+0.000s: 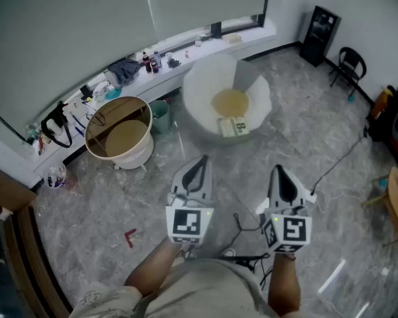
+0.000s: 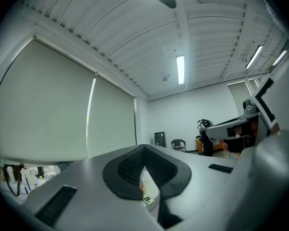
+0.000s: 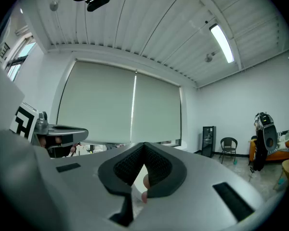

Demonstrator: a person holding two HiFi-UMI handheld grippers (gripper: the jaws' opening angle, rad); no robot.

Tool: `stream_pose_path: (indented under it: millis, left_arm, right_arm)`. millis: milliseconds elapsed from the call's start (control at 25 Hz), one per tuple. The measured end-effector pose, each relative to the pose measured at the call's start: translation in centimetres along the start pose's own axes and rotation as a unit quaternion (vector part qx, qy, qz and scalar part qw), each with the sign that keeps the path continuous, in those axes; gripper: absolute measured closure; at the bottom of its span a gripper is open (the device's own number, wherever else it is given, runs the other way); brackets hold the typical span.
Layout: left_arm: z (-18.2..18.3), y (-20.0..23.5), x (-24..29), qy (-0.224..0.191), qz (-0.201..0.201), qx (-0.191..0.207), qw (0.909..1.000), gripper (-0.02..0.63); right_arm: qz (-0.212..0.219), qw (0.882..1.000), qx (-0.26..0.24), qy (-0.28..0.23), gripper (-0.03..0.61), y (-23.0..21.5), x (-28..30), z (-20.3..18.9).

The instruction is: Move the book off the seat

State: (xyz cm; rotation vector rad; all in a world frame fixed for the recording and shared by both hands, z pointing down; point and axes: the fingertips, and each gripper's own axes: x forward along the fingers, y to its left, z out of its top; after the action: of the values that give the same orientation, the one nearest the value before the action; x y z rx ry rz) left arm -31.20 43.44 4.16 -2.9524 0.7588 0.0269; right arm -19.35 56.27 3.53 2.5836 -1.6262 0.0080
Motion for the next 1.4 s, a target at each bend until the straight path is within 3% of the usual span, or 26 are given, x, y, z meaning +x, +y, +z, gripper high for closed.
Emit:
stream_pose_path:
  millis: [520, 880, 1400]
  left_arm:
    - [-0.4, -6.0, 4.2, 0.013, -0.003, 0.01, 0.9999, 0.612]
    - [-1.0, -10.3, 6.9, 0.033, 0.008, 0.004, 0.9994, 0.612]
    - [-3.0, -10.4, 10.8, 0.048, 0.011, 0.002, 0.9988, 0.612]
  right_arm:
    - [0.003, 1.0, 0.022, 0.008, 0.577, -6.6, 0.0, -1.5]
    - [0.028, 0.999, 0.04, 0.016, 0.575, -11.3, 0.3, -2.9]
    - [0.036, 0.998, 0.041, 0.04, 0.575, -13.6, 3.5, -5.4]
